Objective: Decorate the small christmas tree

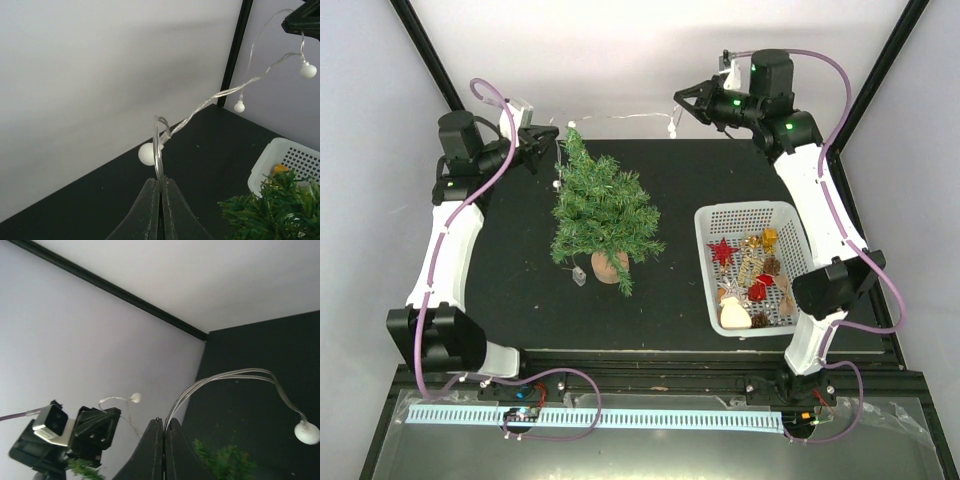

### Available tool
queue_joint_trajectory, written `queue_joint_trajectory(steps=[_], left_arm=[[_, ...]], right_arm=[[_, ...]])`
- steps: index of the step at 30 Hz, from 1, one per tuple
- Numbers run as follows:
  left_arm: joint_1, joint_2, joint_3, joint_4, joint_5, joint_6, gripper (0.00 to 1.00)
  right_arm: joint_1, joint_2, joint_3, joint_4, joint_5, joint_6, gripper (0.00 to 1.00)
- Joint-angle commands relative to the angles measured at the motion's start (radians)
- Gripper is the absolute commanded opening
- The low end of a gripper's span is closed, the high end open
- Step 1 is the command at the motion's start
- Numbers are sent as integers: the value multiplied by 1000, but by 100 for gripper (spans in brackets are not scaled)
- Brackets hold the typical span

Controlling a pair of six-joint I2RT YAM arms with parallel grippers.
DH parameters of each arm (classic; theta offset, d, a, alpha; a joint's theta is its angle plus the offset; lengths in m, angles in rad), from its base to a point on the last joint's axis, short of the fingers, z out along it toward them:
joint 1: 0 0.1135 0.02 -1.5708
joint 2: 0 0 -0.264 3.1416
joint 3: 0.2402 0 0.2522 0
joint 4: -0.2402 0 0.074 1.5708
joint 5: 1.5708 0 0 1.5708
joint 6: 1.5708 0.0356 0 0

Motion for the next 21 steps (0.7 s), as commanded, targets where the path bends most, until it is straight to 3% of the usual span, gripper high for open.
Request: queue_joint_trajectory(steps=[1, 12, 21], left_arm=[[-7, 20, 52, 25, 36, -30, 2], [-47, 74, 84, -52, 25, 3, 2], [-103, 129, 109, -101, 19, 44, 3]], right_arm=[[-4, -2, 21, -125, 92, -86, 1], [-70, -164, -219, -148, 209, -119, 1], [-81, -174, -242, -161, 213, -117, 1]])
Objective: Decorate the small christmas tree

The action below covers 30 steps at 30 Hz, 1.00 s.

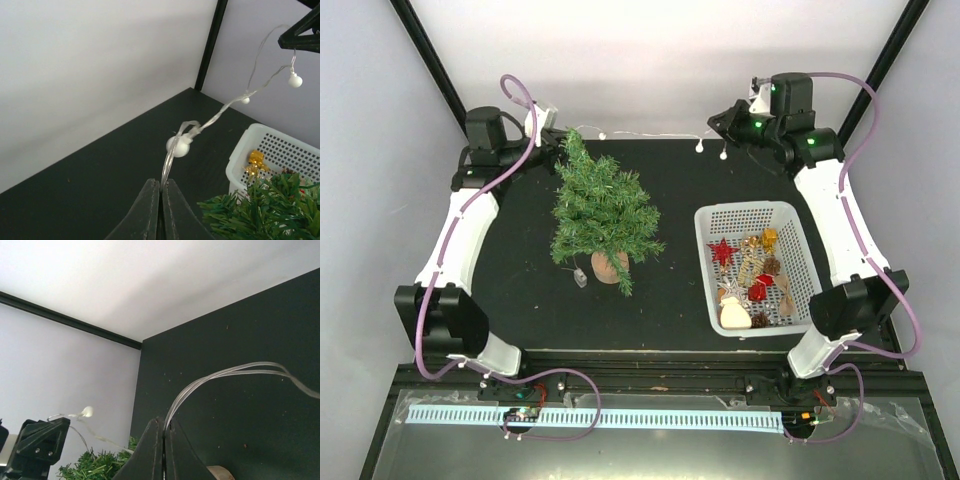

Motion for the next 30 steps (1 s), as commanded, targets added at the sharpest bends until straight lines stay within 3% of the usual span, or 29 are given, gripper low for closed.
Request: queue_joint_trajectory(steps=[1, 6, 10, 16, 30], left_arm=[[-18, 32, 65, -48, 9, 33, 8], [-20, 34, 75, -51, 0, 28, 44], [-18, 27, 83, -58, -36, 29, 58], [-13, 13, 99, -70, -105, 29, 64], [0, -15, 144, -116, -152, 42, 68]], right_arm=[[0, -12, 2, -12, 27, -15, 1], [-4, -24, 2, -34, 43, -27, 1], [-20, -45, -15, -34, 47, -29, 1], [-46, -95, -19, -45, 77, -44, 1], [-61, -112, 67, -98, 148, -79, 1]])
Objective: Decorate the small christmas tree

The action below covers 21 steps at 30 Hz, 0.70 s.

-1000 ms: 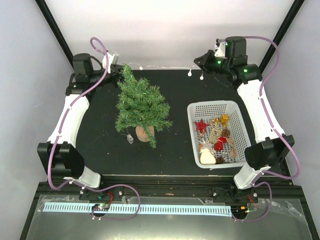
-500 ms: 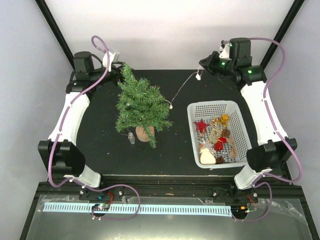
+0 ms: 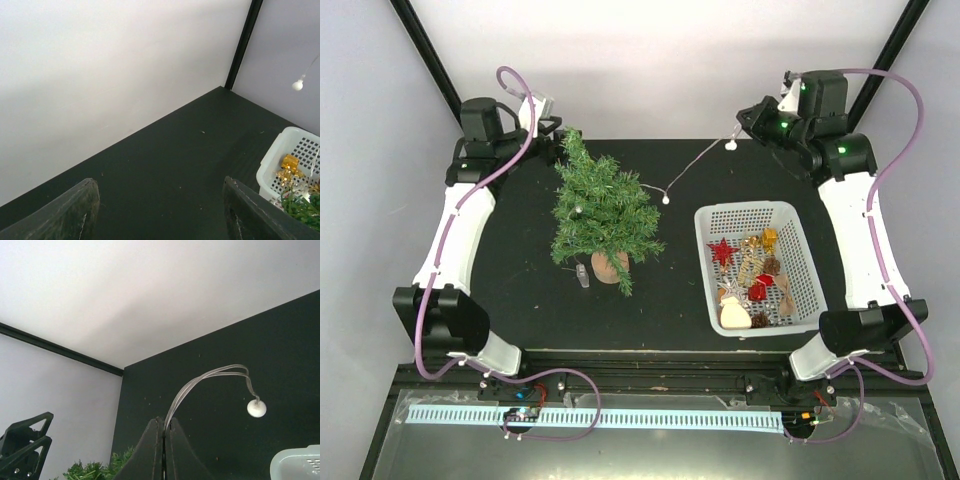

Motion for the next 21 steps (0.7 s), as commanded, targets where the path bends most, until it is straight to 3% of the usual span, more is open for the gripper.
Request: queue_joint_trajectory(steps=[1, 10, 21], left_arm=[[9, -49, 44, -30, -17, 15, 68], [41, -103, 75, -97, -59, 34, 69], [81, -192, 209, -249, -93, 66, 71]], right_arm=[[-8, 3, 79, -19, 28, -27, 1], [-2, -35, 155, -133, -7, -118, 1], [248, -67, 221, -369, 209, -338, 1]])
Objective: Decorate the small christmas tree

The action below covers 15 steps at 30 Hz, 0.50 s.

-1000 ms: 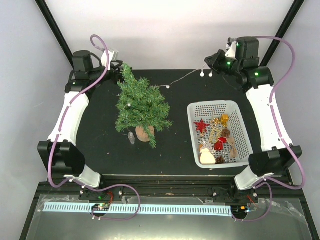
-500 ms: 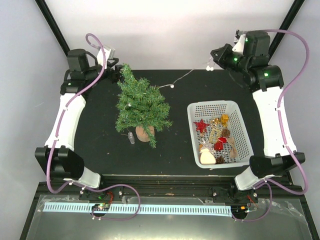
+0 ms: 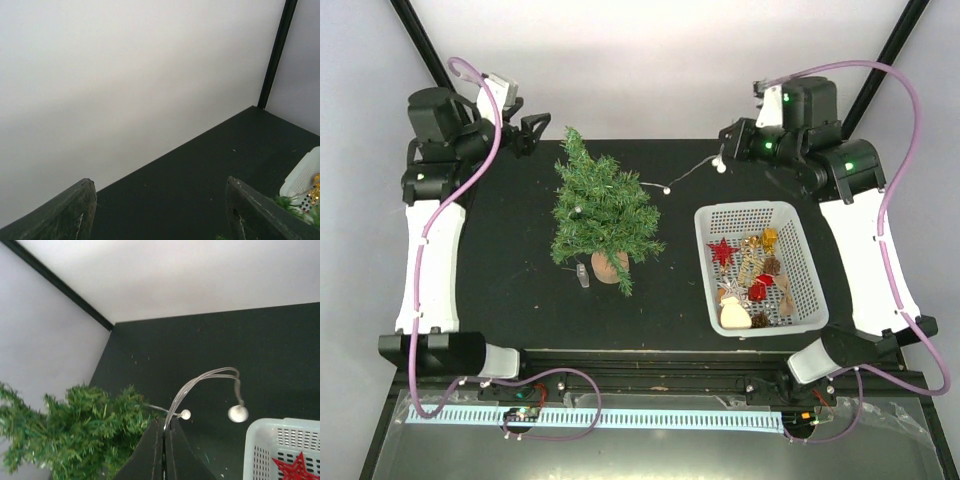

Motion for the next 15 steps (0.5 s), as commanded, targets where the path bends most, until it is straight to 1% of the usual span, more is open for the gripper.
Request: queue_joint_trajectory(steps=[1, 5, 8, 11, 15], left_arm=[[5, -93, 64, -80, -24, 30, 71], [4, -186, 65, -87, 7, 37, 72], [4, -254, 52, -83, 138, 38, 72], [-4, -284, 61, -83, 281, 17, 71], [-48, -283, 83, -96, 343, -7, 72]], right_arm=[[101, -23, 68, -114, 122, -99, 1], [170, -31, 111, -146, 161, -105, 1], [229, -35, 136, -152, 167, -104, 1], [287, -32, 170, -149, 162, -108, 1], [346, -51, 181, -112, 117, -128, 1]])
